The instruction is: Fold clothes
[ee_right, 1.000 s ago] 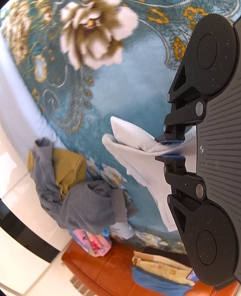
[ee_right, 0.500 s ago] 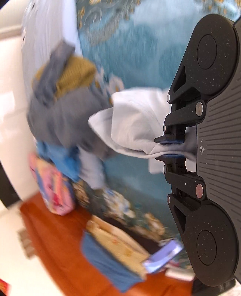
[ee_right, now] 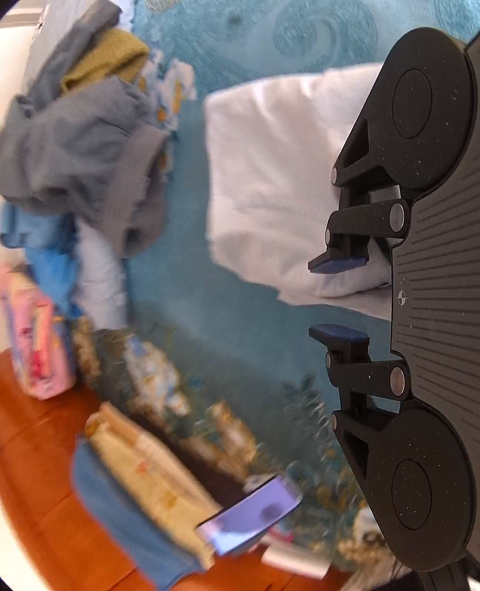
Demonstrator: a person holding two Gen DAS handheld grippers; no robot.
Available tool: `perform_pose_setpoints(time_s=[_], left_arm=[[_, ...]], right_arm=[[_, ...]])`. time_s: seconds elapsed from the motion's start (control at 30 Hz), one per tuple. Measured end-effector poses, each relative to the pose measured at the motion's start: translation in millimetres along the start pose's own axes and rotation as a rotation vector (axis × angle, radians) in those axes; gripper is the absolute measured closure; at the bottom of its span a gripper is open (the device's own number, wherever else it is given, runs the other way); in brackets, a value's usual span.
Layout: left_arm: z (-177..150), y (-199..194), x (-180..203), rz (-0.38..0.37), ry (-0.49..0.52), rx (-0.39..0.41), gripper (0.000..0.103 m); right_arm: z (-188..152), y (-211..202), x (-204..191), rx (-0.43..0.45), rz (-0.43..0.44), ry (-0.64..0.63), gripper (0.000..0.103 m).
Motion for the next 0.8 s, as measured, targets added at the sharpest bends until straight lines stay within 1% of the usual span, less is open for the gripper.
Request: perform_pose_setpoints(time_s=[0.03,0.07,0.13,0.17,0.23,0.27,0.3,0.33,0.4,0.43,0.47,0.5,0.53,0.6,0.63,0.67,0.73,0.8], left_arm=[[0,4,5,-0.016,0.014,-0.006,0.066],[-1,9,9,-0.032,0.025,-0.014,0.062],[-2,20,18,-0.052,0.038,-0.035,0.062],[-3,26,24,-0.066,0.055,-0.050,0.062],[-4,38,37,-0.093,0.101,-0.084,0.061],[-4,45,46,-0.105,0.134,-0.105,0.058],[-5,51,56,-0.118,0.170,-0.127,0.056],[-6,58,64,-0.129,0.202,-0.152,0.052],[-9,71,80,-0.158,0.262,-0.191,0.051],[-12,79,88,-0.180,0.297,-0.213,0.047],[-15,87,94,-0.188,0.338,-0.239,0.044],[-19,95,97,-0.171,0.377,-0.261,0.044],[-23,103,99,-0.147,0.413,-0.281,0.046],[-29,110,99,-0.122,0.455,-0.292,0.057],[-30,110,98,-0.121,0.454,-0.287,0.077],[-30,108,95,-0.127,0.439,-0.285,0.102],[-29,98,90,-0.136,0.412,-0.265,0.101],[-24,79,86,-0.135,0.419,-0.232,0.101]], right_arm=[[2,-10,12,0.028,0.011,0.040,0.070],[2,-19,27,0.051,0.008,0.081,0.067],[-2,-32,55,0.084,-0.014,0.127,0.067],[-6,-36,69,0.093,-0.043,0.144,0.067],[-17,-38,94,0.076,-0.099,0.185,0.066],[-24,-38,106,0.064,-0.107,0.218,0.066],[-32,-38,117,0.051,-0.107,0.255,0.066],[-39,-39,127,0.041,-0.107,0.294,0.066],[-51,-40,144,0.027,-0.116,0.354,0.065],[-56,-39,149,0.021,-0.119,0.374,0.065],[-61,-36,152,0.016,-0.120,0.392,0.065],[-65,-36,154,0.009,-0.122,0.404,0.065],[-66,-34,156,0.003,-0.123,0.412,0.065],[-67,-31,160,0.002,-0.123,0.420,0.066],[-67,-30,162,0.004,-0.123,0.421,0.065],[-67,-30,163,0.008,-0.123,0.420,0.065],[-67,-31,166,0.015,-0.115,0.423,0.063],[-69,-31,169,0.015,-0.107,0.427,0.063]])
Point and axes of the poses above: each gripper's, at about its wrist camera, not at the fingertips, and y roughly the way its jaws point, x to its right, z to its top, the point moved 6 cm from there along y, roughly the way its jaws point, and after that the axes turned 15 degrees about -z, right-handed, at the moved point
